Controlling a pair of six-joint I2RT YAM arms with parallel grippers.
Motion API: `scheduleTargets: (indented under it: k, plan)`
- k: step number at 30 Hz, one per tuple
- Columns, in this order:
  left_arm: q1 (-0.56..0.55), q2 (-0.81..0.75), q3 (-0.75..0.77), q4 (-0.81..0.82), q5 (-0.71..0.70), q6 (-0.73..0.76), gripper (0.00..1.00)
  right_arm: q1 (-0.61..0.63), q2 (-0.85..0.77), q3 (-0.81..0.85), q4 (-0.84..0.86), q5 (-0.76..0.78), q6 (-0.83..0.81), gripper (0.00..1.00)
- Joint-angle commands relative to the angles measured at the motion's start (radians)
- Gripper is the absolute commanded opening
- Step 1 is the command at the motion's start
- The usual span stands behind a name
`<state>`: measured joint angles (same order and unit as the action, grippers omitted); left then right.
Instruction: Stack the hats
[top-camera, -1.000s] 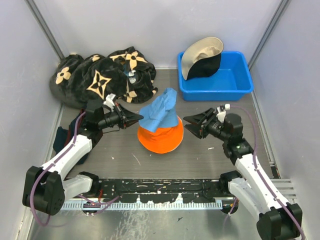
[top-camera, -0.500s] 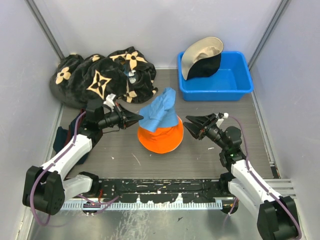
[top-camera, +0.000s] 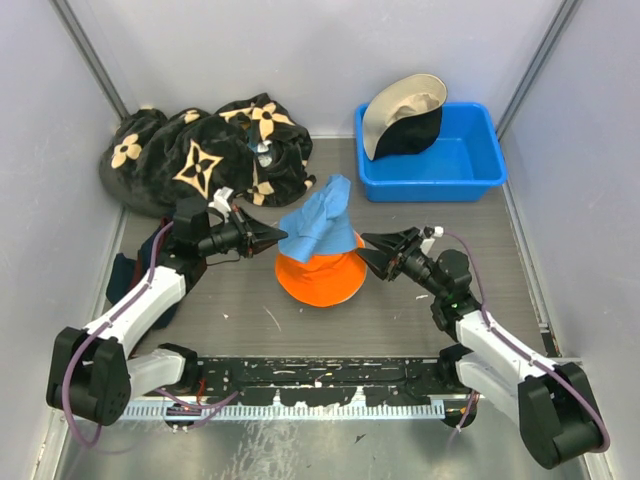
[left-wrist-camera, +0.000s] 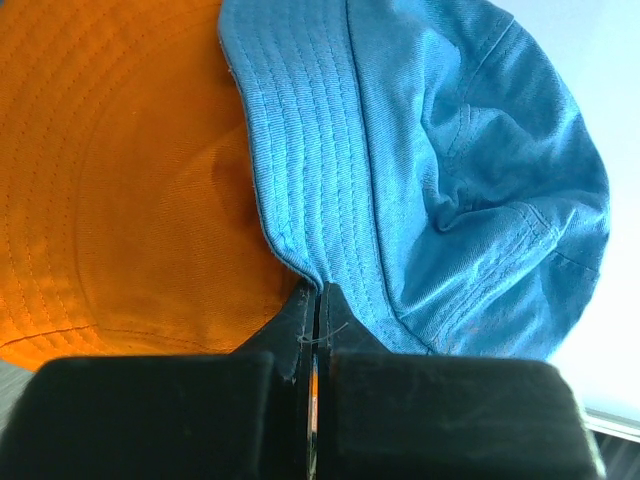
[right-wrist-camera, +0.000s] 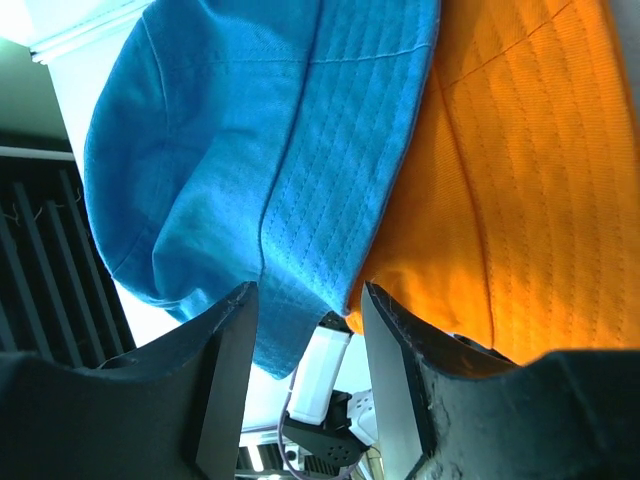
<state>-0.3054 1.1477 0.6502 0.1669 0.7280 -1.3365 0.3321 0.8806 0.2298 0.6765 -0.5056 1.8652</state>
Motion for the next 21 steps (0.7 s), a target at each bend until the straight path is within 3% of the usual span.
scheduleTargets:
  k: [1, 21]
  plan:
    - [0.001, 0.017, 0.032, 0.016, 0.023, 0.007, 0.00, 0.007, 0.030, 0.015, 0.081, 0.019, 0.001, 0.52]
    - [0.002, 0.026, 0.036, 0.028, 0.028, 0.003, 0.00, 0.022, 0.162, 0.065, 0.173, 0.041, -0.008, 0.52]
